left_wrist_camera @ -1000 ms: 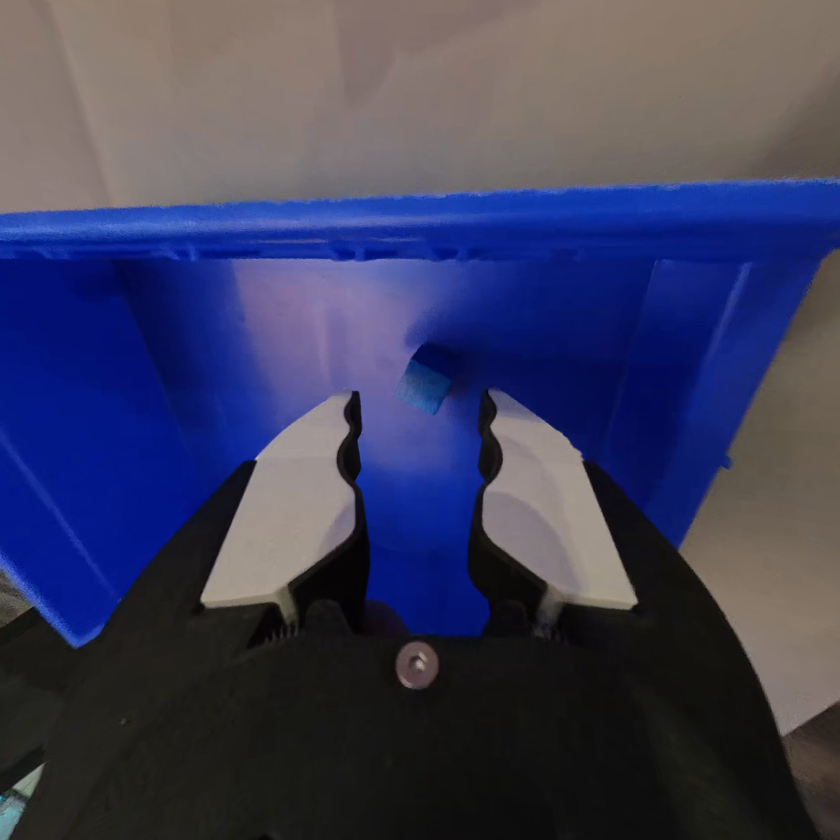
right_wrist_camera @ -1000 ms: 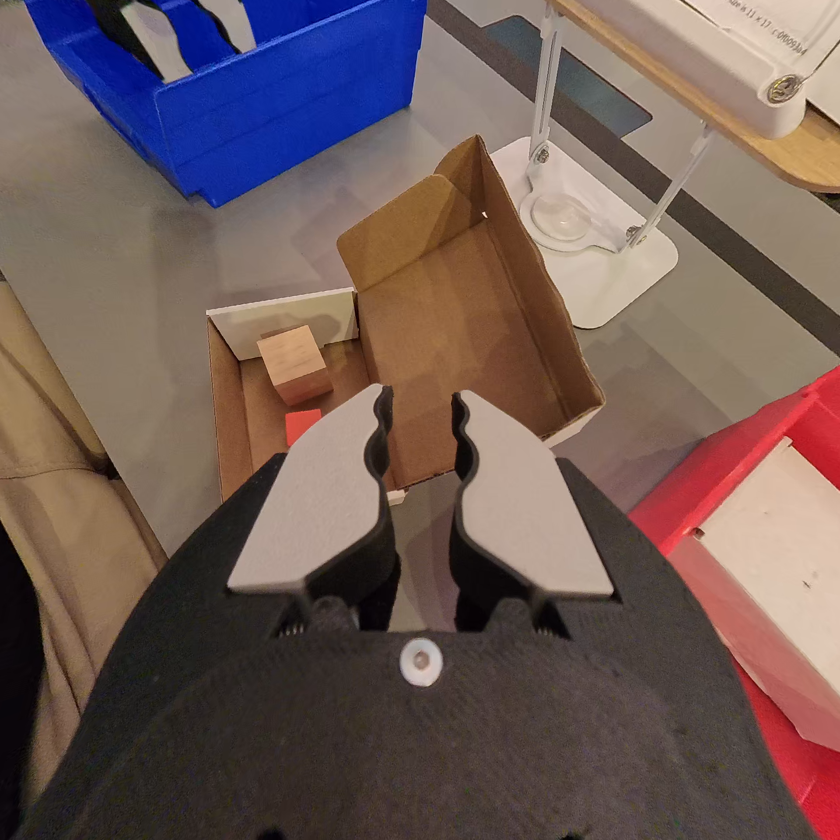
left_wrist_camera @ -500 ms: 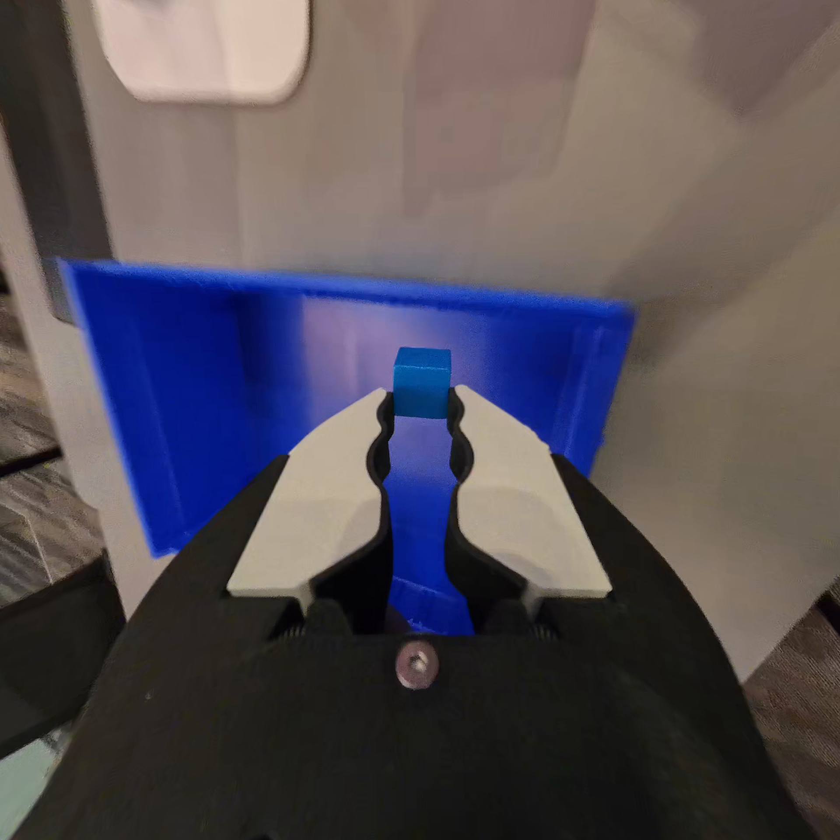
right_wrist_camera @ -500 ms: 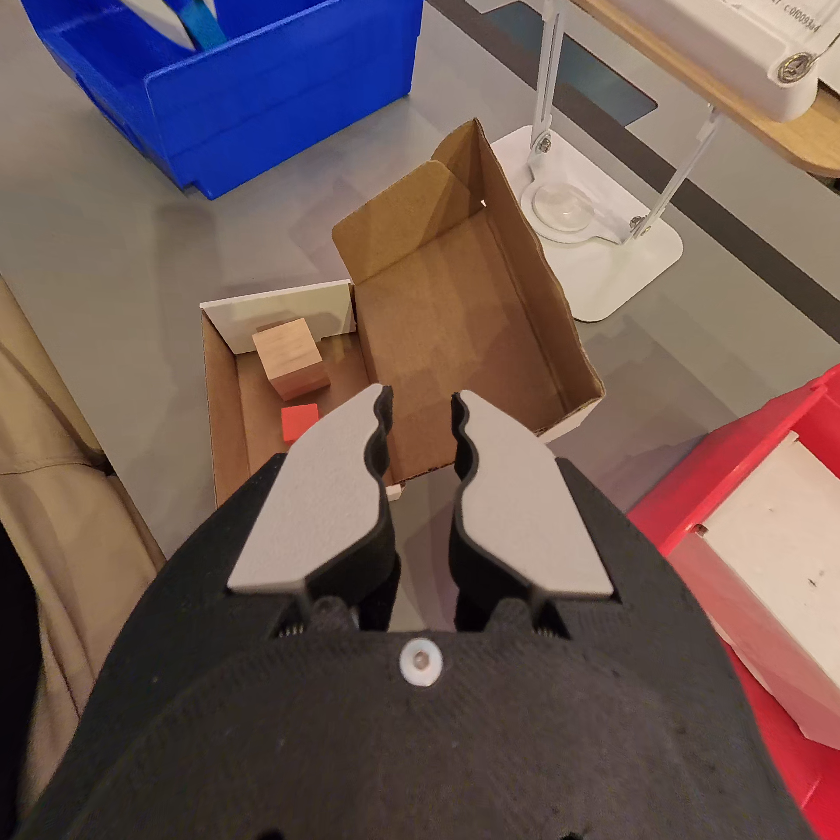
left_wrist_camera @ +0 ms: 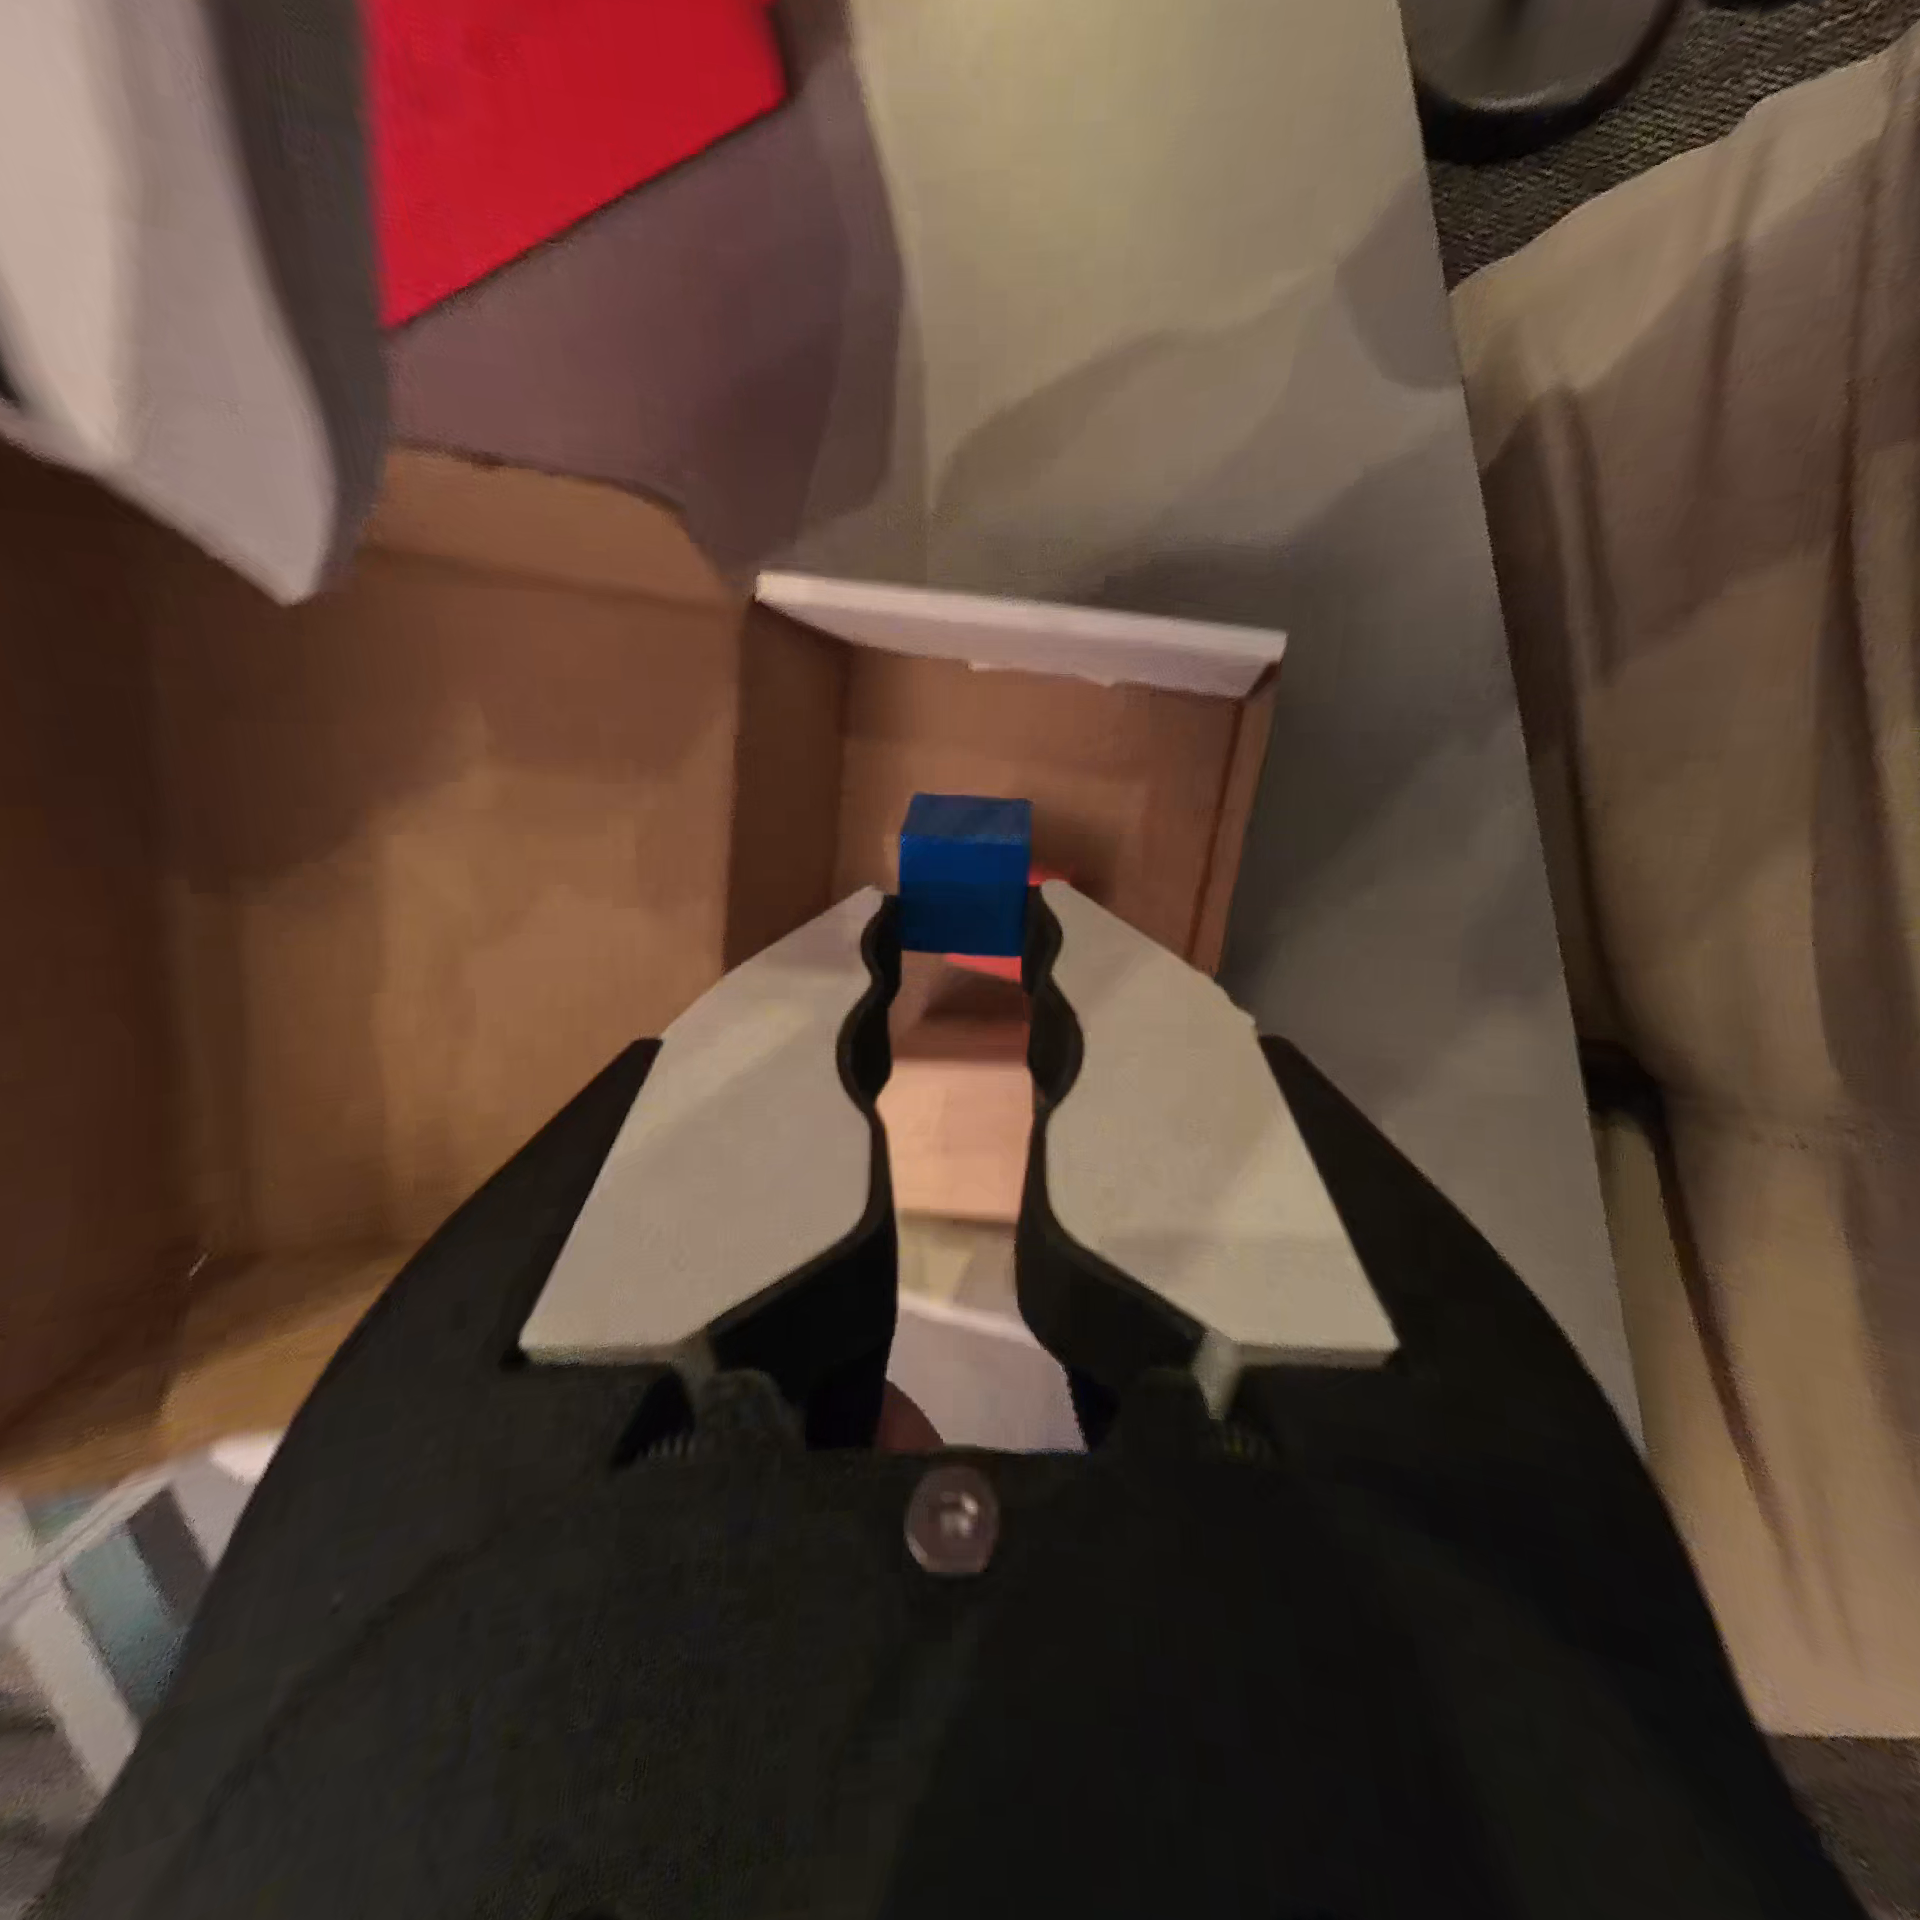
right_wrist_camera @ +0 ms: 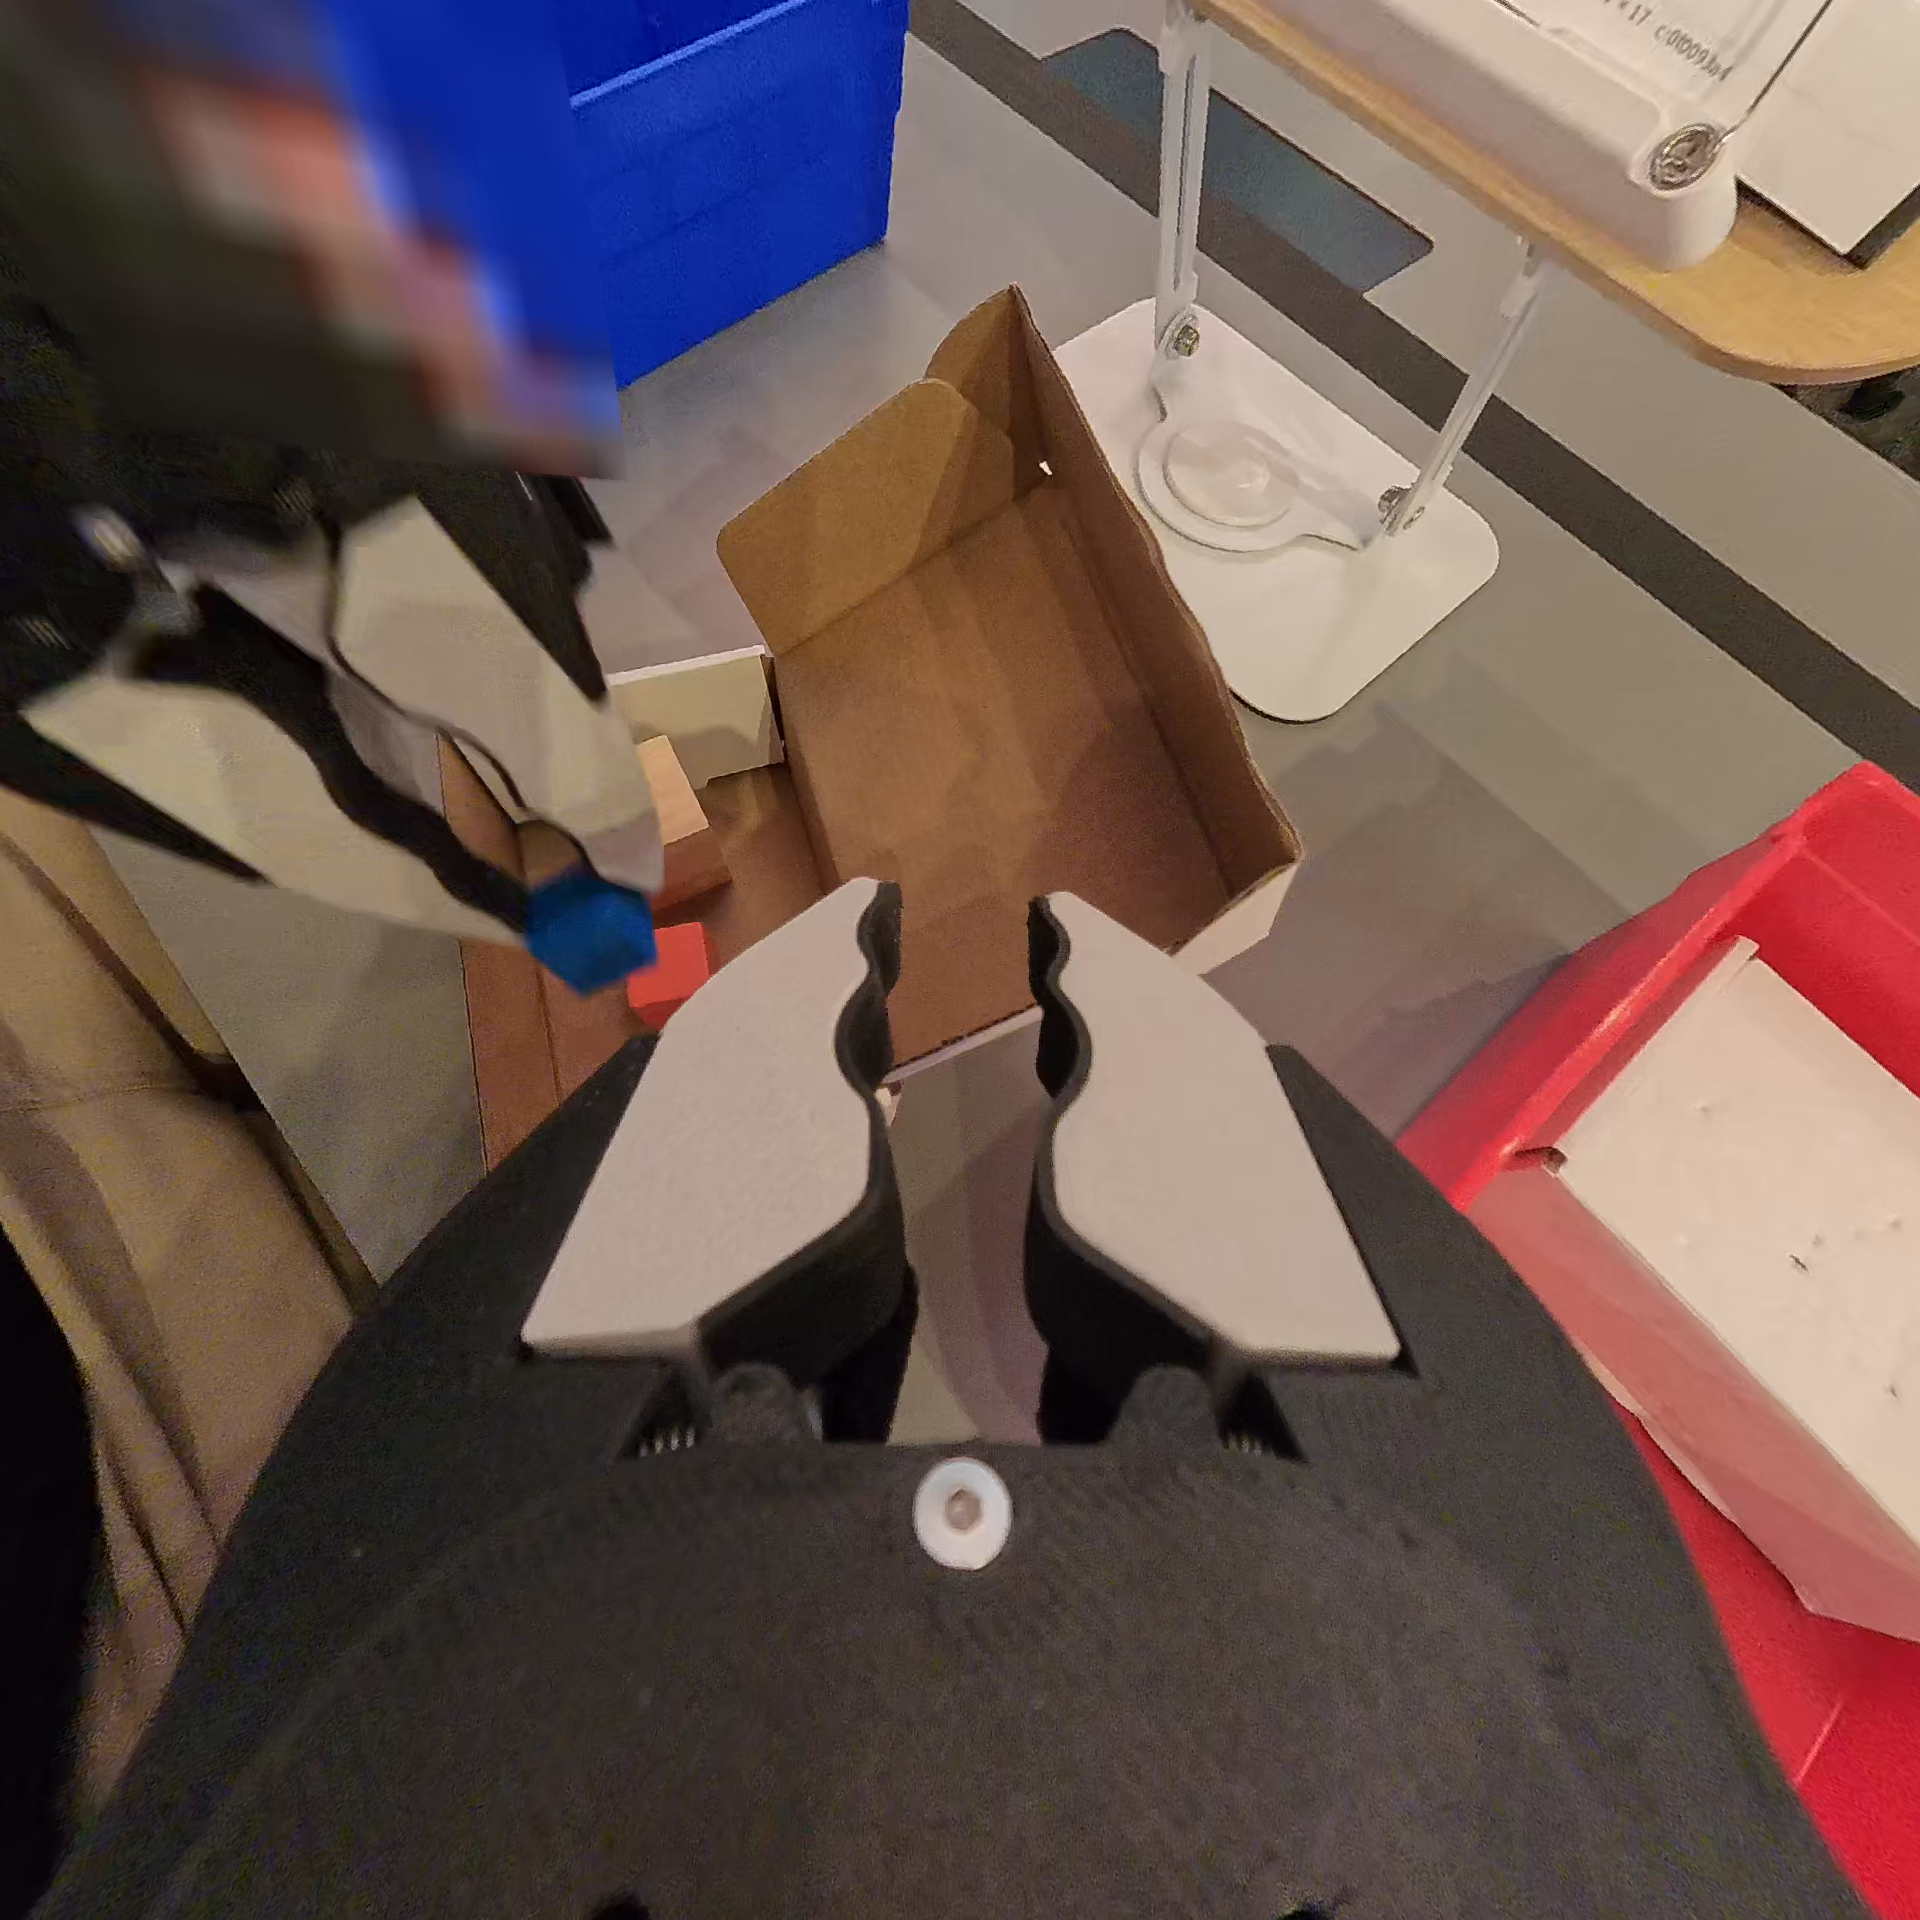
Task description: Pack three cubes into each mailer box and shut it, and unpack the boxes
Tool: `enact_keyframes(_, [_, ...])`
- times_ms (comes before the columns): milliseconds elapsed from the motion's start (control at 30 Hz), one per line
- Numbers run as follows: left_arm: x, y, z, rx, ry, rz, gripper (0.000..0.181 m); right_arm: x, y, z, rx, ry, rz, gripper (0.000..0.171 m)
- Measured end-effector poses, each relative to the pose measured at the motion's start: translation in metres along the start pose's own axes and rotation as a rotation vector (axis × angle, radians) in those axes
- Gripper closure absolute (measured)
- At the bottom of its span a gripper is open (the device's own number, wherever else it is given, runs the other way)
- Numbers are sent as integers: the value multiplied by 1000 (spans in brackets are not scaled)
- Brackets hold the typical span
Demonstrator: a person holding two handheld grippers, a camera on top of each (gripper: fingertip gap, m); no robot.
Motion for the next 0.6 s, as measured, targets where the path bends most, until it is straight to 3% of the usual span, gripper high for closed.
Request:
enact_keyframes(300, [45,-3,-8,-7,81,132,159,-3,0,-2,1,-6,-8,148])
enact_keyframes(367, [48,0,-5,-2,51,131,149,-3,1,-2,2,-6,-2,147])
enact_keyframes(500, [31,6,-4,-41,31,48,135,-8,2,-3,10,-6,12,146])
enact_keyframes(600, [3,20,5,-138,-2,-83,137,-13,5,-5,47,-19,41,146])
Point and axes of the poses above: each gripper's, where its closed fingertips meet, x out along the fingers, y out of its underside, z = x × y across the jaws, the point moved 8 cm from there along -x, back along the fingers, and after that the axes turned 14 degrees about -x, right-handed, at the moved point
